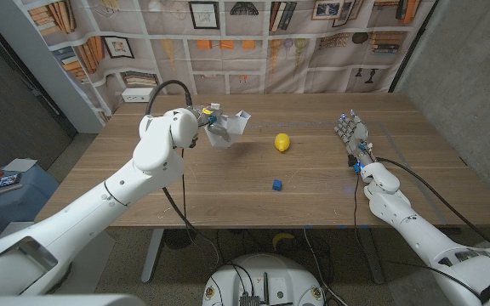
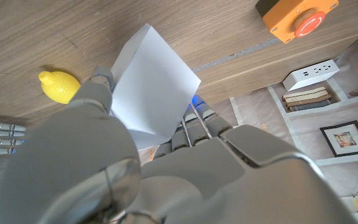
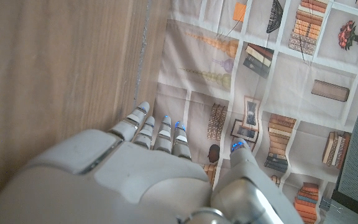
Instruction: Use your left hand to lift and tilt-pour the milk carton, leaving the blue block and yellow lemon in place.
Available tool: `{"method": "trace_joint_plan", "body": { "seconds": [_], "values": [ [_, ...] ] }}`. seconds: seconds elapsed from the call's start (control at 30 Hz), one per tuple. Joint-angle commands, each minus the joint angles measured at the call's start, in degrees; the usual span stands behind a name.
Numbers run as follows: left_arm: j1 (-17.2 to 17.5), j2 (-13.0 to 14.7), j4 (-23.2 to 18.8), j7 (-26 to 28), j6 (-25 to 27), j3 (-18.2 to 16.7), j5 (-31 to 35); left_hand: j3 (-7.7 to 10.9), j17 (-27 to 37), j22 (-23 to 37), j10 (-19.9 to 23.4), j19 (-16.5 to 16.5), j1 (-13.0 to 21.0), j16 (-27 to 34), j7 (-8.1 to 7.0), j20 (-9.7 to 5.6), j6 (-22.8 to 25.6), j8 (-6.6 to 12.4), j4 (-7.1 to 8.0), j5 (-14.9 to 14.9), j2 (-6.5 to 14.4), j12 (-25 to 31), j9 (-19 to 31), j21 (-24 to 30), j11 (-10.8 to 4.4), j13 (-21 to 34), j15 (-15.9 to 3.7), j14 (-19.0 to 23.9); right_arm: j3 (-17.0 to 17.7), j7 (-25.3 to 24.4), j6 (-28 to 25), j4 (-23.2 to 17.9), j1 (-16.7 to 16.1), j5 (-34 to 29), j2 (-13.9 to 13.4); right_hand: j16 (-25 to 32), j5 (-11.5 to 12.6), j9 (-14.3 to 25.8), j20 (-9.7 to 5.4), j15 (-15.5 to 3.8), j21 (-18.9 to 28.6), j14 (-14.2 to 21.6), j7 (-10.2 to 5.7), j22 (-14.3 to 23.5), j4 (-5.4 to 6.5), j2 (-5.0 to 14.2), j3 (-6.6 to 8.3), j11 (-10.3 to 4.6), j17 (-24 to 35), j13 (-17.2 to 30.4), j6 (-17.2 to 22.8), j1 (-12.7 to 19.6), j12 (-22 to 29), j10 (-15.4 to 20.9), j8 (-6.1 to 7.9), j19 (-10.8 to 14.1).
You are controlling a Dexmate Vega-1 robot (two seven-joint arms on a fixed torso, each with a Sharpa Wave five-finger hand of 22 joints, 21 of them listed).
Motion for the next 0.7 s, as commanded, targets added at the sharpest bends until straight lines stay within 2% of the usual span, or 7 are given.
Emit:
{"method": "trace_joint_plan", "body": {
  "seconds": [0.03, 0.27, 0.43, 0.7],
  "values": [
    [2.4, 0.2, 0.1, 12.0, 3.6, 2.0, -5.1, -0.33, 0.1, 0.1, -0.3, 0.6, -0.5, -0.2, 0.16, -0.34, -0.4, -0.19, -0.2, -0.2, -0.1, -0.3, 0.1, 0.1, 0.3, 0.3, -1.68, 0.2, 0.0, -0.4, 0.3, 0.9, 0.6, -0.1, 0.5, 0.1, -0.1, 0.2, 0.28, 0.41, 0.3, 0.0, -0.06, 0.2, -0.03, 1.72, 0.45, 0.22, 0.1, 0.1, 0.3, -0.2, 0.3, 0.2, 0.13, 0.3],
    [3.0, 0.1, 0.6, 18.1, 5.2, 3.4, -8.0, -0.55, 0.0, 0.1, -0.1, 0.8, -0.7, -0.3, 0.15, -0.33, -0.2, -0.11, -0.2, -0.2, -0.4, -0.3, 0.0, 0.1, 0.39, 0.4, -1.66, 0.3, 0.1, -0.9, 0.3, 0.9, 0.5, -0.1, 0.5, 0.2, -0.1, 0.2, 0.25, 0.54, 0.3, 0.1, -0.03, 0.2, -0.02, 1.75, 0.5, 0.28, 0.1, 0.1, 0.4, -0.2, 0.3, 0.2, 0.14, 0.4],
    [4.7, -0.5, 1.0, 24.5, 4.9, 3.3, -11.2, -0.66, 0.0, 0.1, 0.0, 0.8, -0.9, -0.4, 0.15, -0.39, -0.1, -0.08, -0.16, -0.2, -0.5, -0.3, -0.1, 0.1, 0.28, 0.4, -1.67, 0.3, 0.2, -1.1, 0.2, 0.4, 0.1, -0.1, 0.3, 0.2, -0.1, 0.2, 0.25, 0.47, 0.3, 0.2, 0.05, 0.2, -0.03, 1.78, 0.55, 0.25, 0.1, 0.1, 0.4, -0.2, 0.3, 0.3, 0.15, 0.4],
    [6.4, -0.9, 1.7, 31.6, 5.1, 3.9, -16.3, -0.82, 0.0, 0.1, -0.4, 0.8, -1.1, -0.6, 0.16, -0.45, -0.4, -0.19, -0.09, -0.2, -0.5, -0.6, -0.2, 0.1, 0.43, 0.4, -1.45, 0.1, 0.5, -1.7, -0.1, -0.4, -0.6, 0.0, -0.1, 0.3, -0.1, 0.2, 0.25, 0.46, 0.3, 0.2, 0.02, 0.2, -0.04, 1.82, 0.62, 0.18, 0.1, 0.1, 0.4, -0.1, 0.3, 0.3, 0.15, 0.5]
  ]
}}
